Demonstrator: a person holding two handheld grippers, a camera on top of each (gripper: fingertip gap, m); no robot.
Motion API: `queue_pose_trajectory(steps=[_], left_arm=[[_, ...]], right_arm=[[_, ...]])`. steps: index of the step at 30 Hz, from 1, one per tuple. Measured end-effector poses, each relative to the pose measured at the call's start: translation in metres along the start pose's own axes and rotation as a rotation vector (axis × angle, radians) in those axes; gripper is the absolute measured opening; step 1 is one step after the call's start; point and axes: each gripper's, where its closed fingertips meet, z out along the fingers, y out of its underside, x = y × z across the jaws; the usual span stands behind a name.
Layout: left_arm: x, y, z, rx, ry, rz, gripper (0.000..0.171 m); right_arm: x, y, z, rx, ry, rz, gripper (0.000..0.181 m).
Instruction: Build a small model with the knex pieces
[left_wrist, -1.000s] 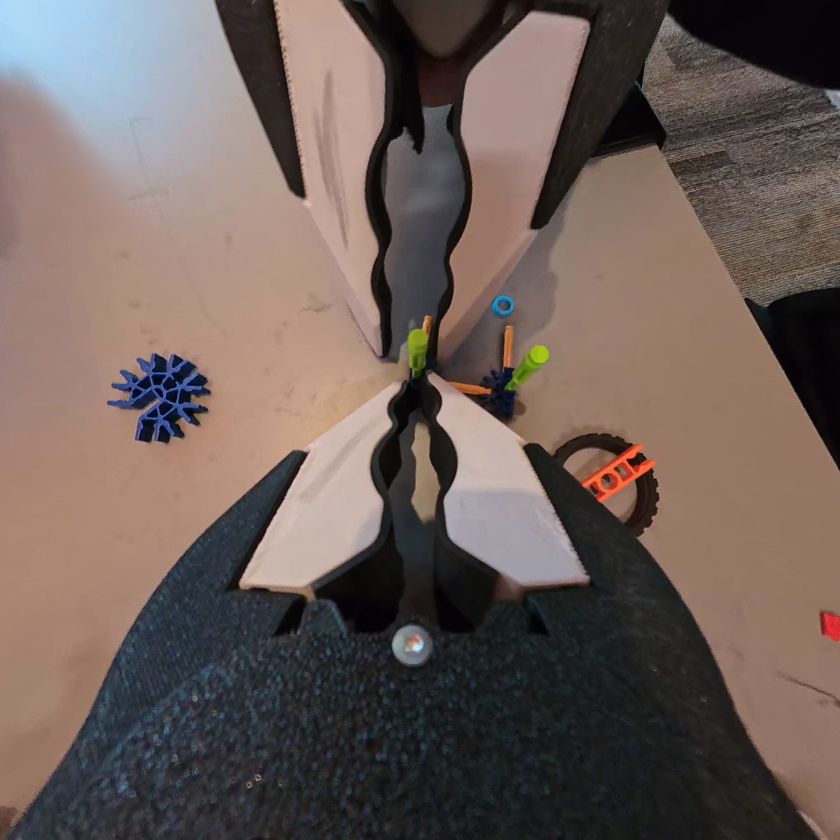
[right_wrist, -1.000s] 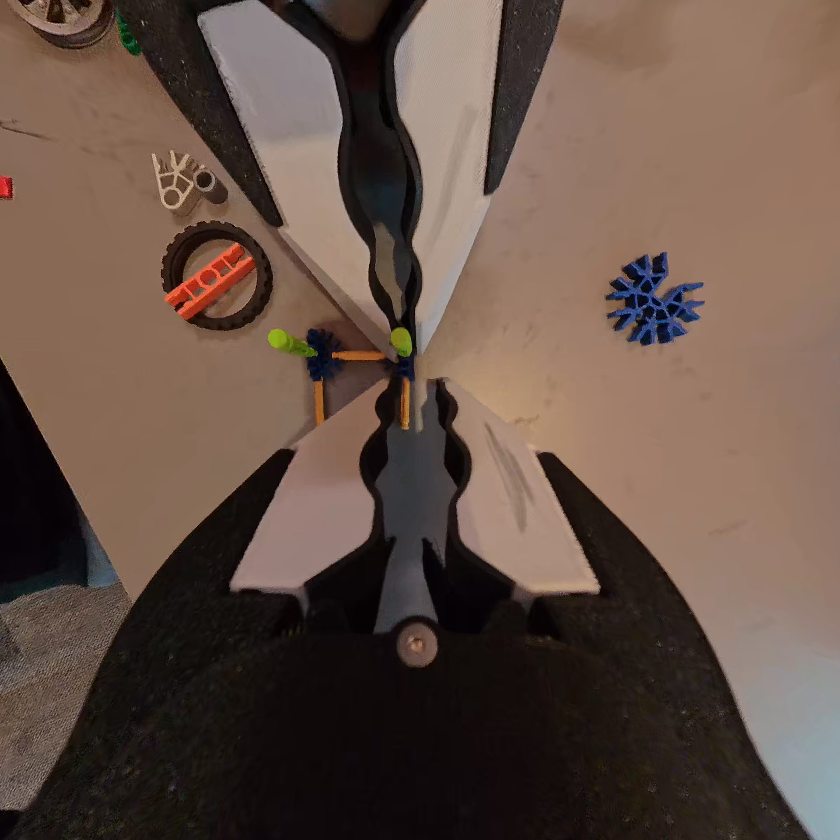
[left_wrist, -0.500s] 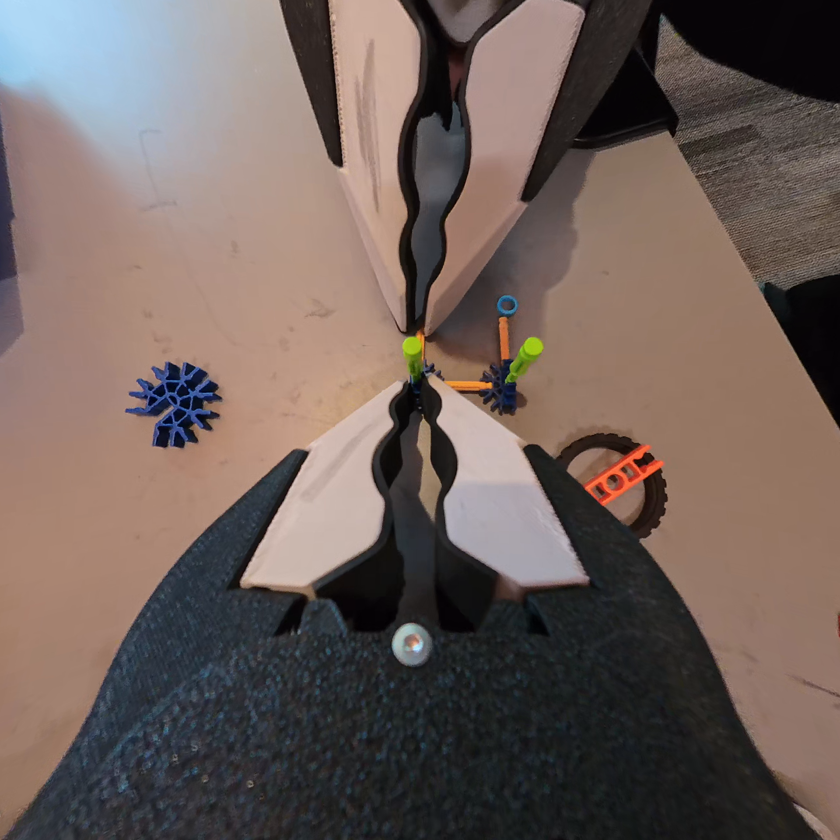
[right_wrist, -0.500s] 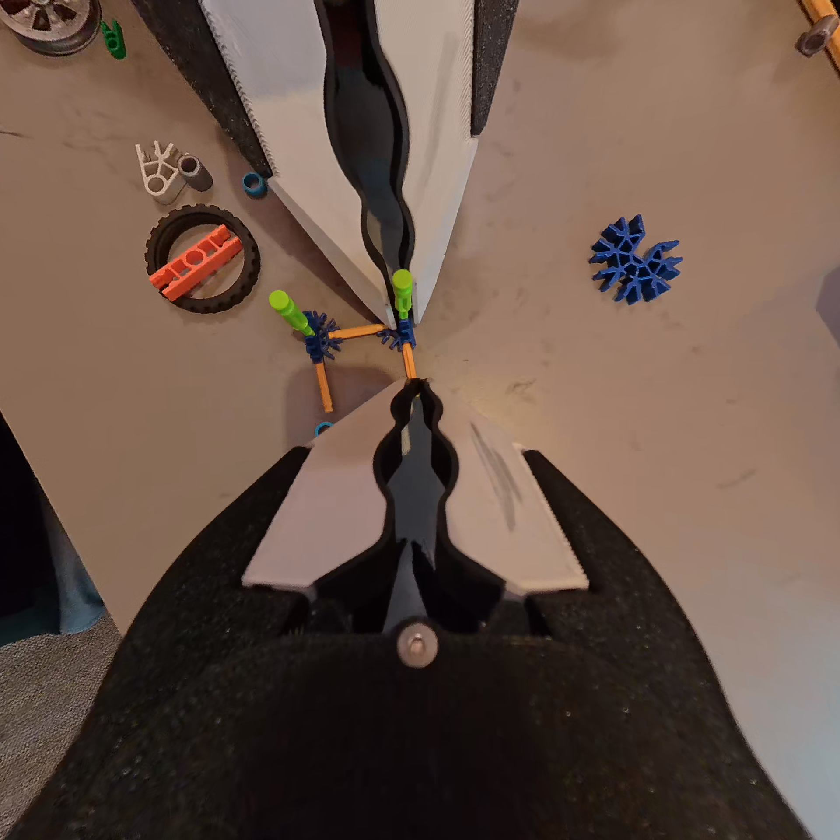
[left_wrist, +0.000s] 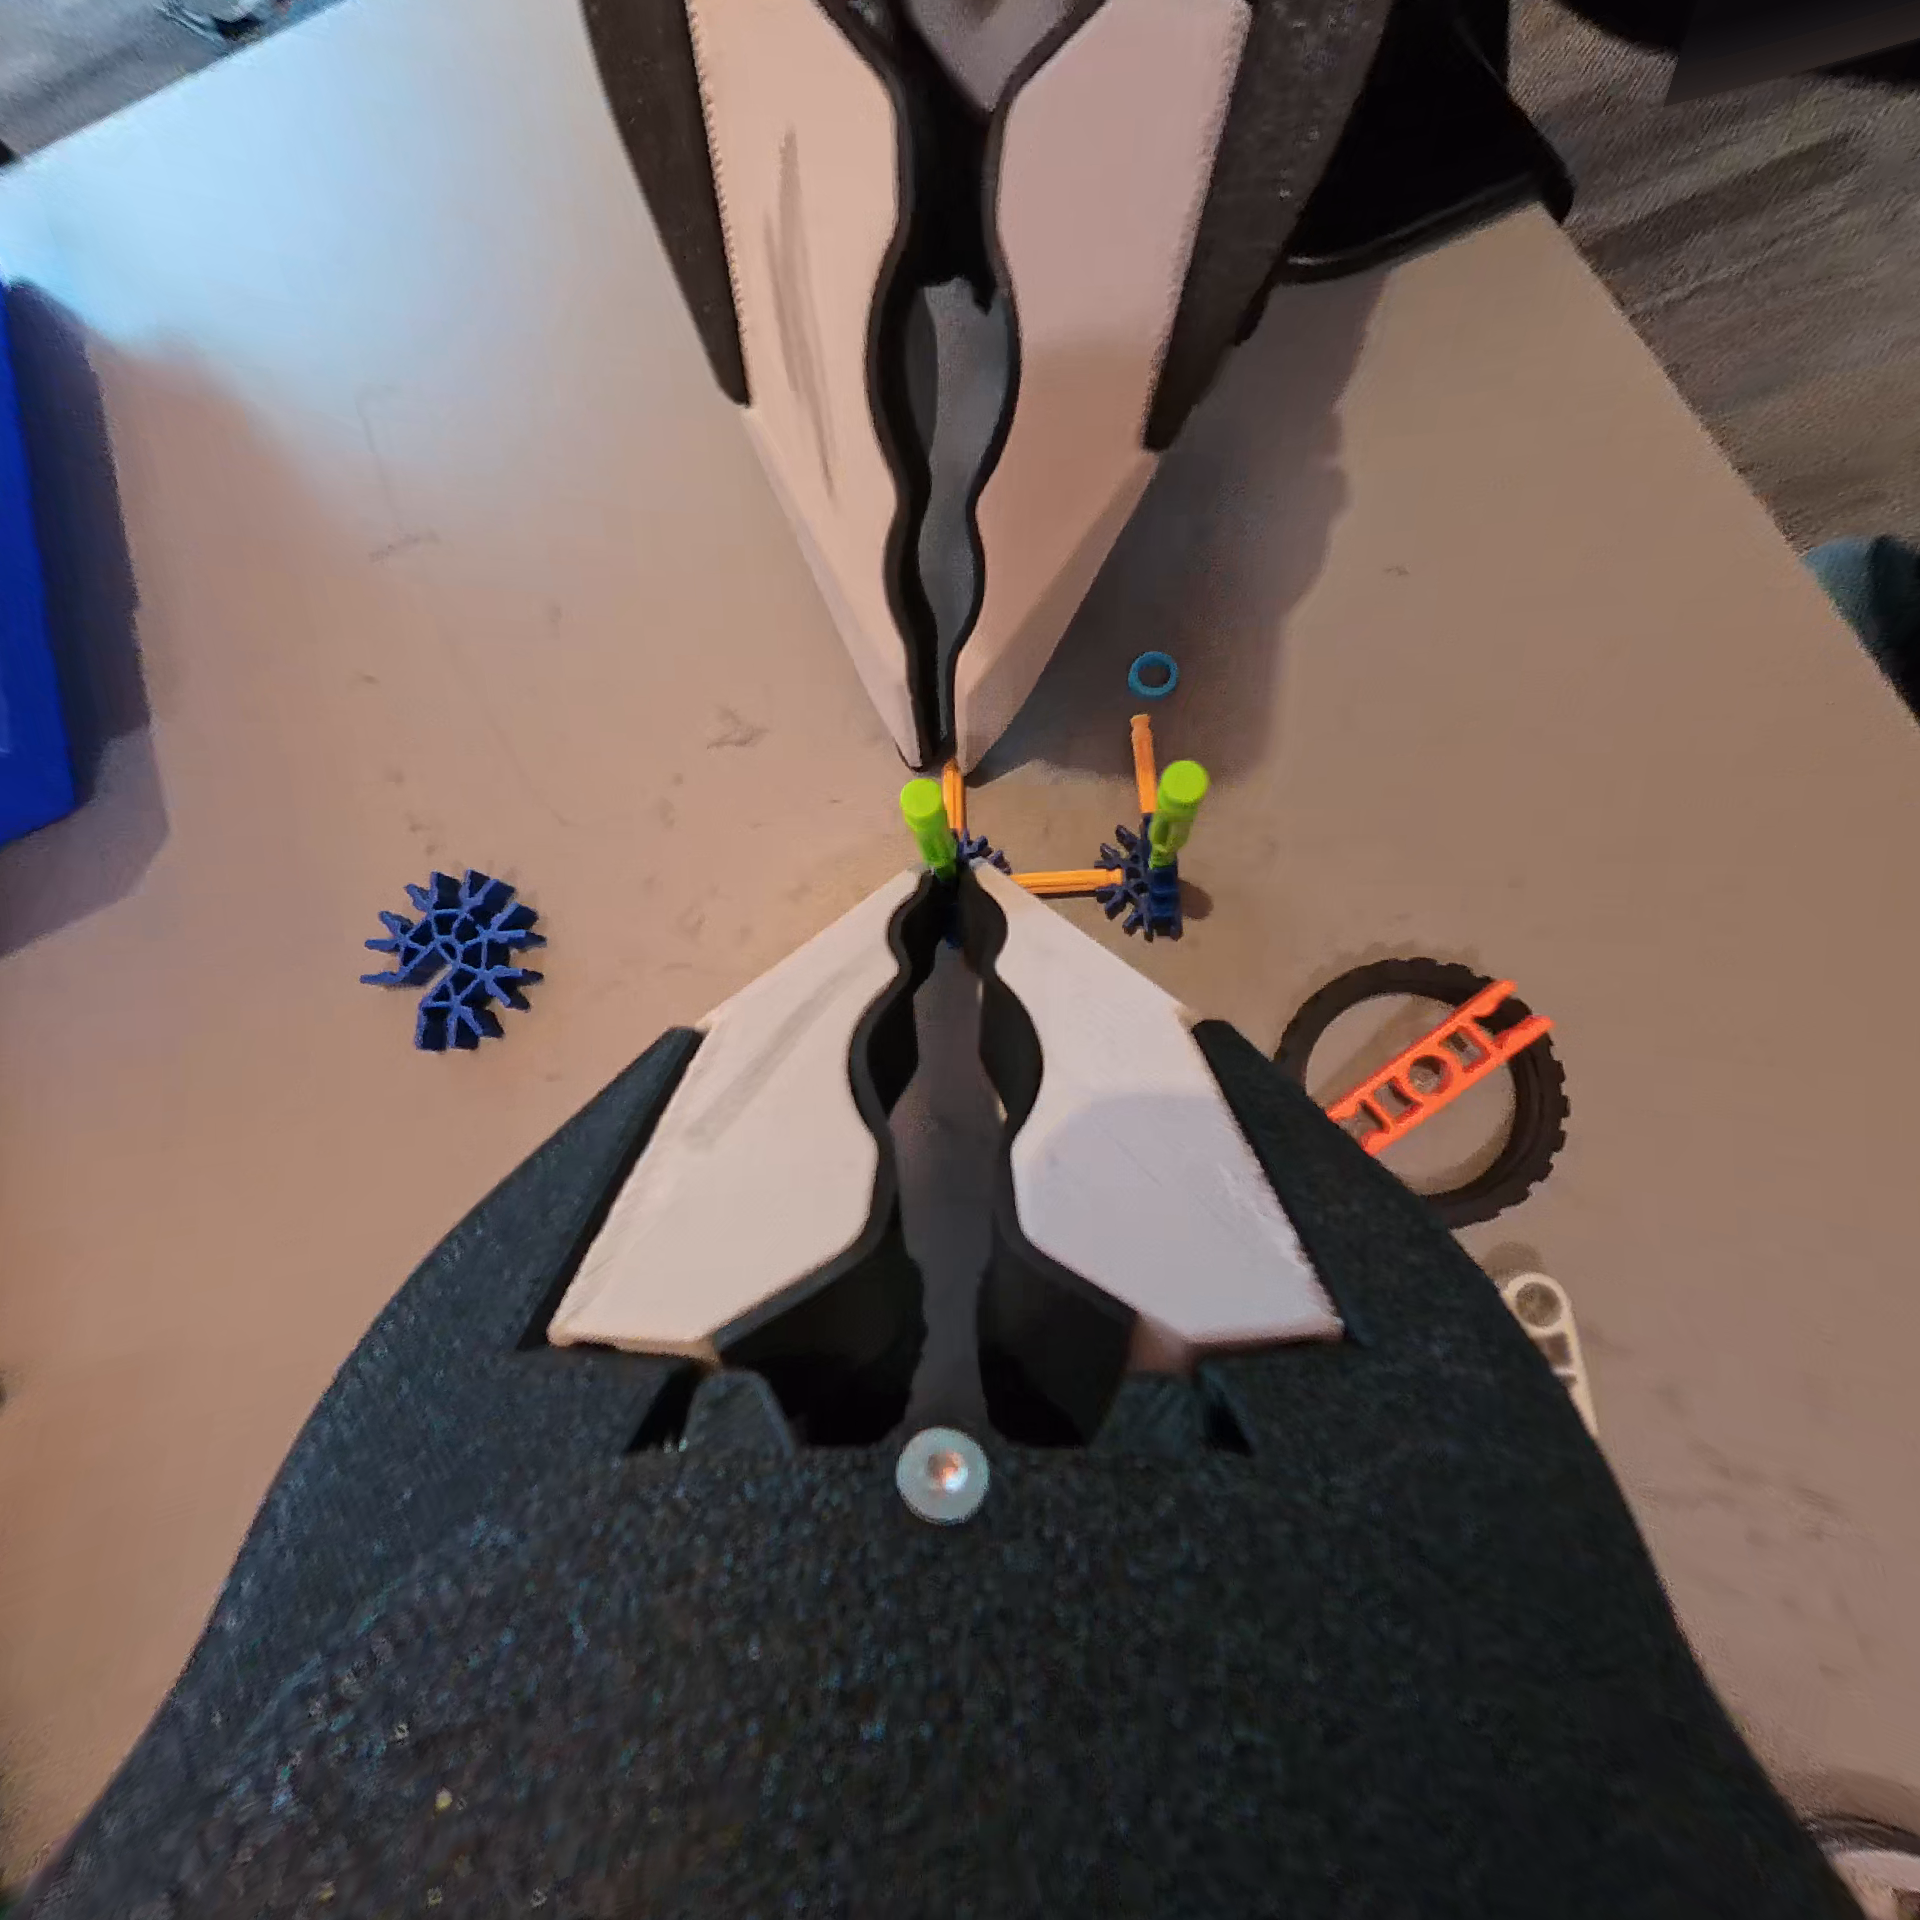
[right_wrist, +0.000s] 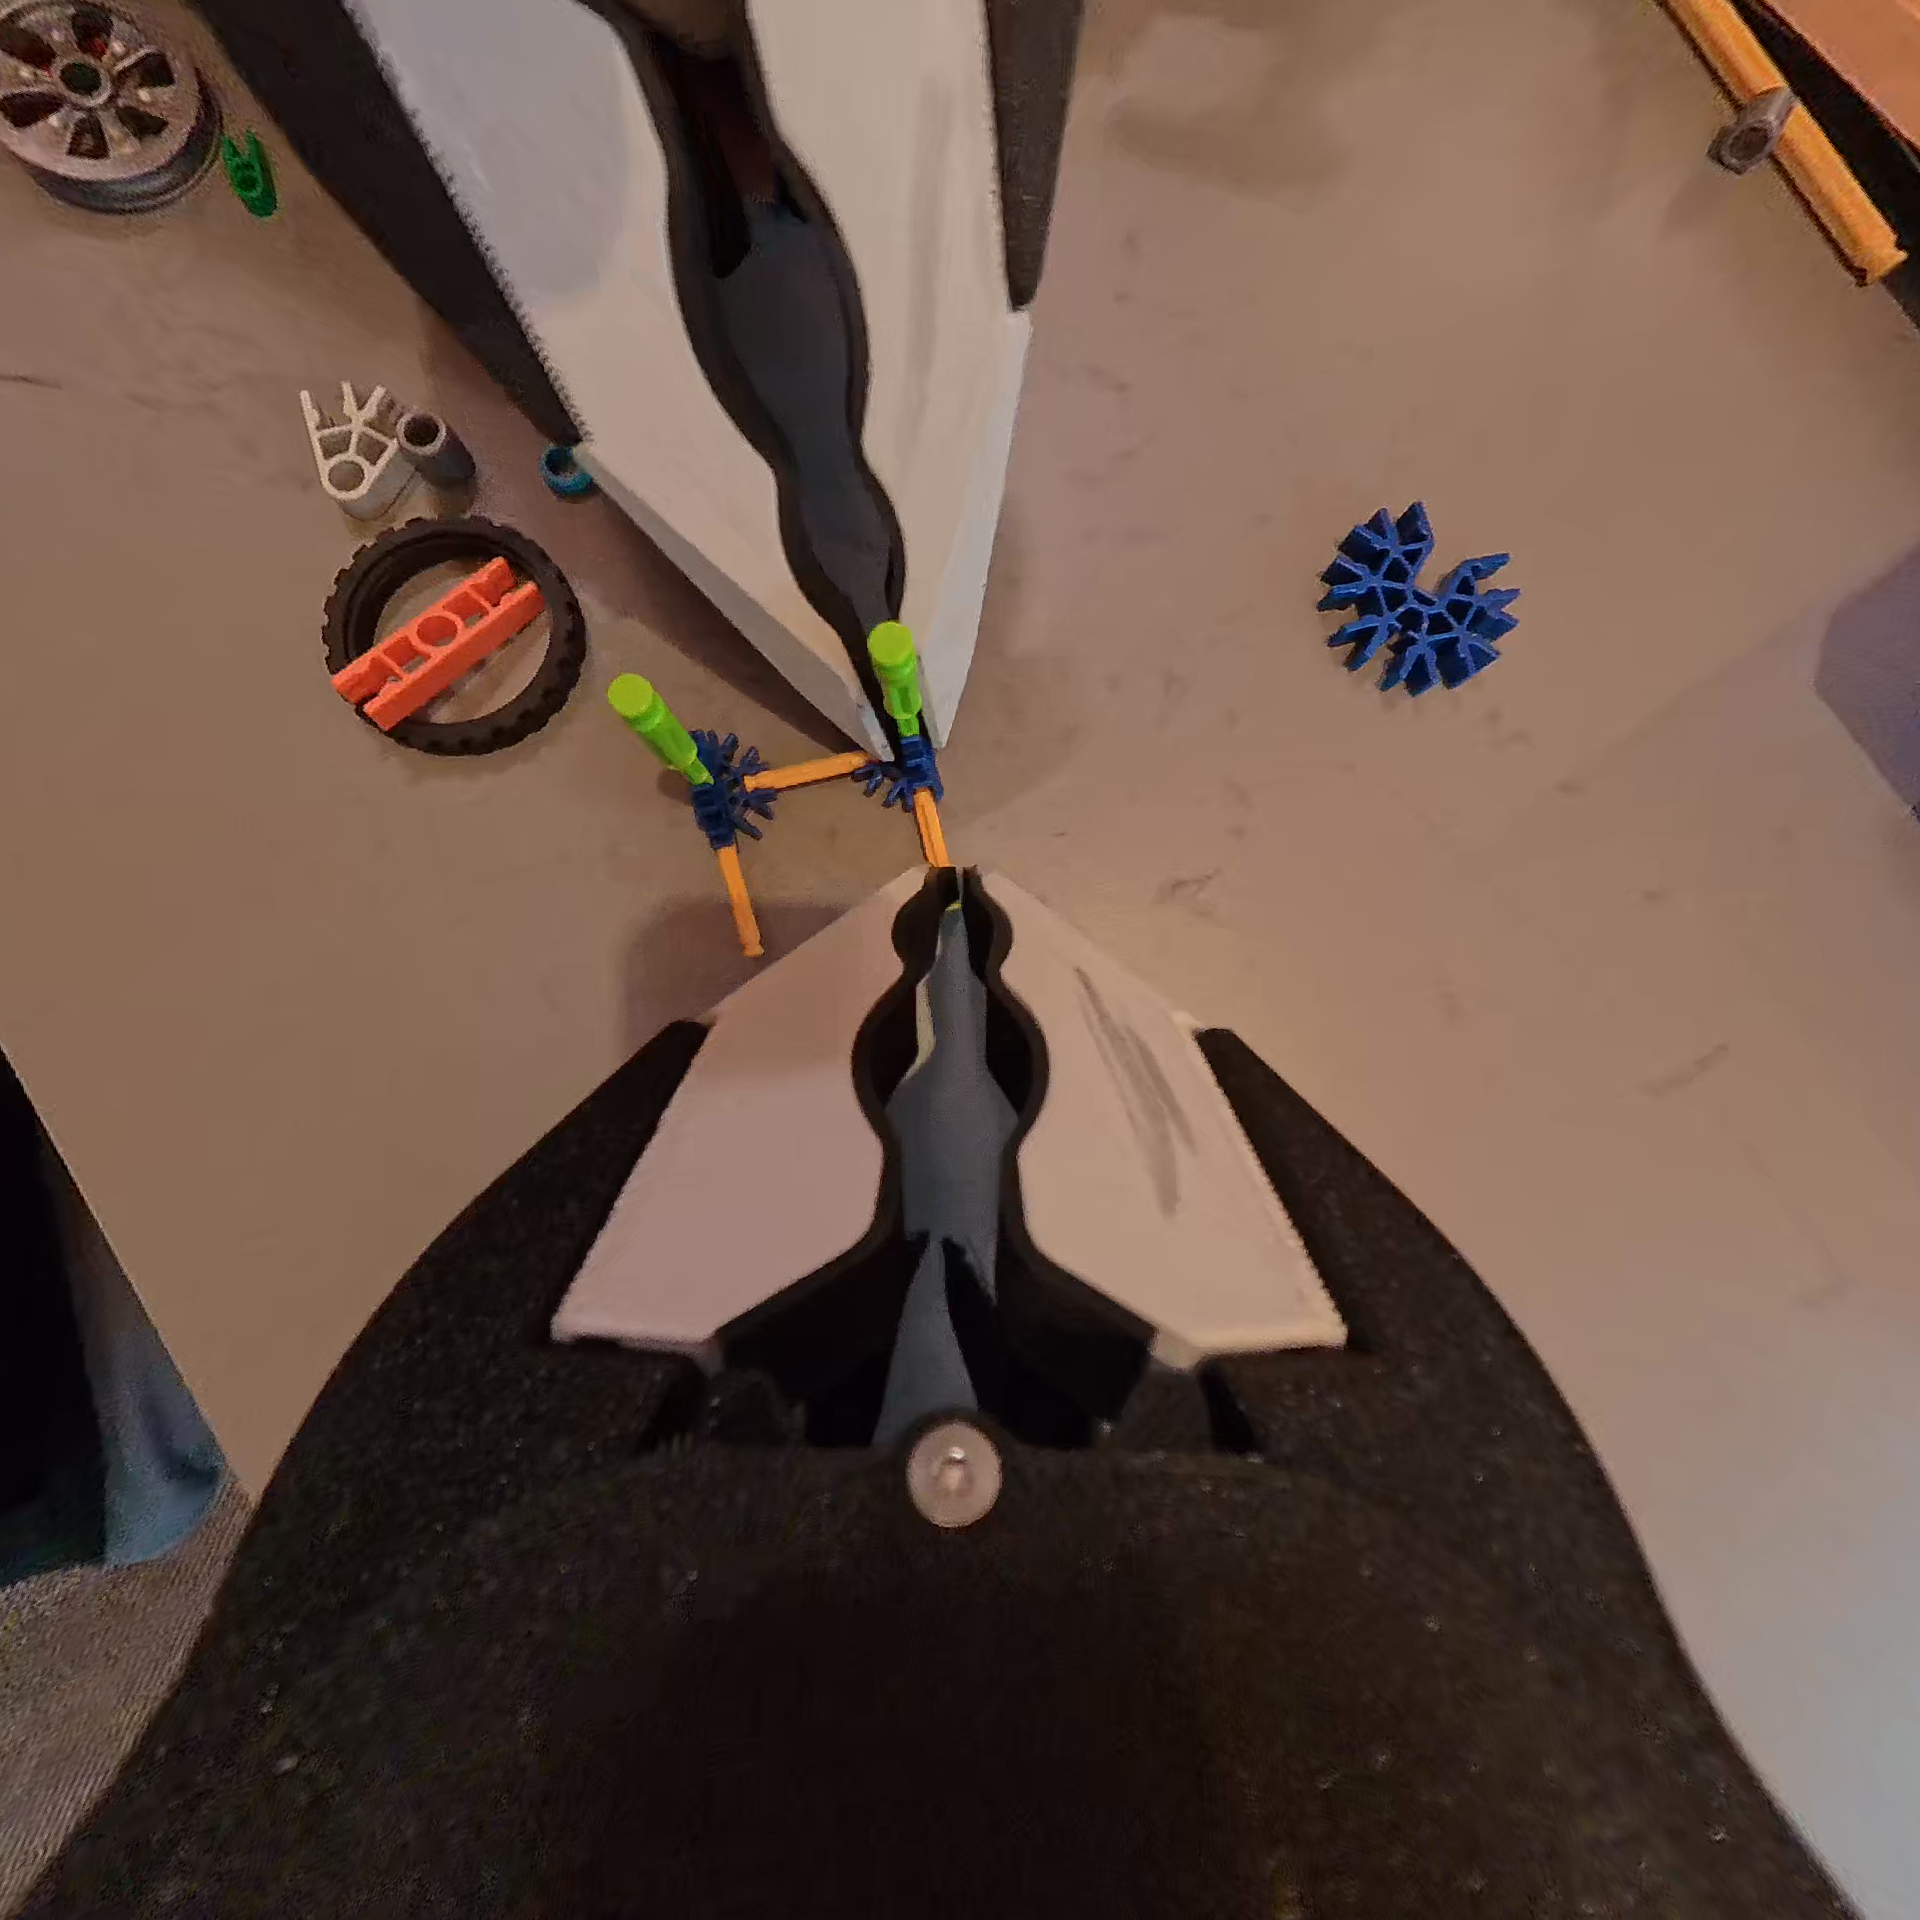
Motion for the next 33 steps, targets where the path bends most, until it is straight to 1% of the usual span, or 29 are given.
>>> queue_pose_trajectory(steps=[2,4,6,7,12,14,17,19,21,24,29,31,33], left_arm=[[-0.001,0.000,-0.002,-0.021,-0.060,0.075,0.001],[-0.001,-0.003,-0.005,-0.024,-0.116,0.160,0.000],[-0.007,-0.005,-0.011,-0.044,-0.212,0.248,0.001],[-0.009,-0.008,-0.015,-0.038,-0.254,0.290,0.001],[-0.009,-0.020,-0.030,-0.003,-0.445,0.498,0.000],[-0.008,-0.024,-0.035,0.001,-0.519,0.587,0.001],[-0.005,-0.030,-0.042,0.022,-0.593,0.680,0.001],[-0.001,-0.033,-0.044,0.037,-0.620,0.730,0.000],[-0.002,-0.035,-0.047,0.040,-0.658,0.759,0.000],[-0.005,-0.037,-0.050,0.063,-0.704,0.783,0.000],[-0.011,-0.041,-0.057,0.084,-0.771,0.780,0.003],[-0.015,-0.041,-0.061,0.088,-0.788,0.756,0.010],[-0.018,-0.040,-0.062,0.089,-0.786,0.722,0.013]], right_arm=[[0.000,-0.001,0.000,0.020,0.010,0.011,0.005],[0.001,-0.005,-0.003,0.055,0.023,0.033,0.011],[0.003,-0.012,-0.009,0.101,0.035,0.059,0.019],[0.003,-0.016,-0.012,0.135,0.039,0.074,0.019],[0.001,-0.033,-0.024,0.272,0.005,0.128,0.020],[-0.002,-0.035,-0.023,0.299,-0.017,0.130,0.020],[-0.011,-0.040,-0.021,0.329,-0.059,0.111,0.019],[-0.015,-0.046,-0.021,0.363,-0.086,0.111,0.010],[-0.015,-0.049,-0.019,0.378,-0.088,0.110,0.001],[-0.014,-0.053,-0.021,0.405,-0.069,0.103,0.001],[-0.008,-0.059,-0.026,0.458,0.037,0.027,0.001],[-0.005,-0.060,-0.026,0.458,0.106,-0.031,0.001],[-0.002,-0.060,-0.026,0.440,0.182,-0.086,0.001]])
